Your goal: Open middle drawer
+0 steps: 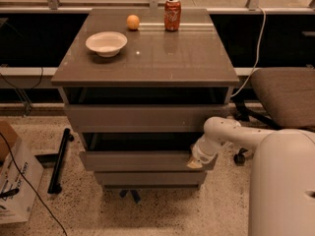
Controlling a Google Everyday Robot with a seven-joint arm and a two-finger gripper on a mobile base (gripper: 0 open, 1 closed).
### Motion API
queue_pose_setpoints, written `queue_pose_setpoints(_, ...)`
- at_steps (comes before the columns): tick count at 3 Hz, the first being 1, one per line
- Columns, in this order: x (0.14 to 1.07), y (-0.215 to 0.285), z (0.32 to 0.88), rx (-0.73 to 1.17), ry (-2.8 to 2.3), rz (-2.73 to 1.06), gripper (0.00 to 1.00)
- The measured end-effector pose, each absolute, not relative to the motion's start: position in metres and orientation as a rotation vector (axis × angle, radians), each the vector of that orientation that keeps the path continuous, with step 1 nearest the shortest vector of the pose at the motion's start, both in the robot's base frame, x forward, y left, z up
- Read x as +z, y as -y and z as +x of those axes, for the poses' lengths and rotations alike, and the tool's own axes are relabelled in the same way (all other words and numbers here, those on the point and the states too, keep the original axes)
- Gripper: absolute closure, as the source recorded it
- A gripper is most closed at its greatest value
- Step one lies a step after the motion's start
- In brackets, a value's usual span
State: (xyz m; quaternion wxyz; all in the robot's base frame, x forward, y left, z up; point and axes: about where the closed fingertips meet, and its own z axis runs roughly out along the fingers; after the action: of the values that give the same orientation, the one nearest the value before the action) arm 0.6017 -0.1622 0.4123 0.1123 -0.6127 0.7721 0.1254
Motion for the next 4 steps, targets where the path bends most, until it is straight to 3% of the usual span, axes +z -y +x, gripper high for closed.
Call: queue_pose_setpoints(4,0.401,0.167,0.583,0.386,-2.347,-1.824,0.01)
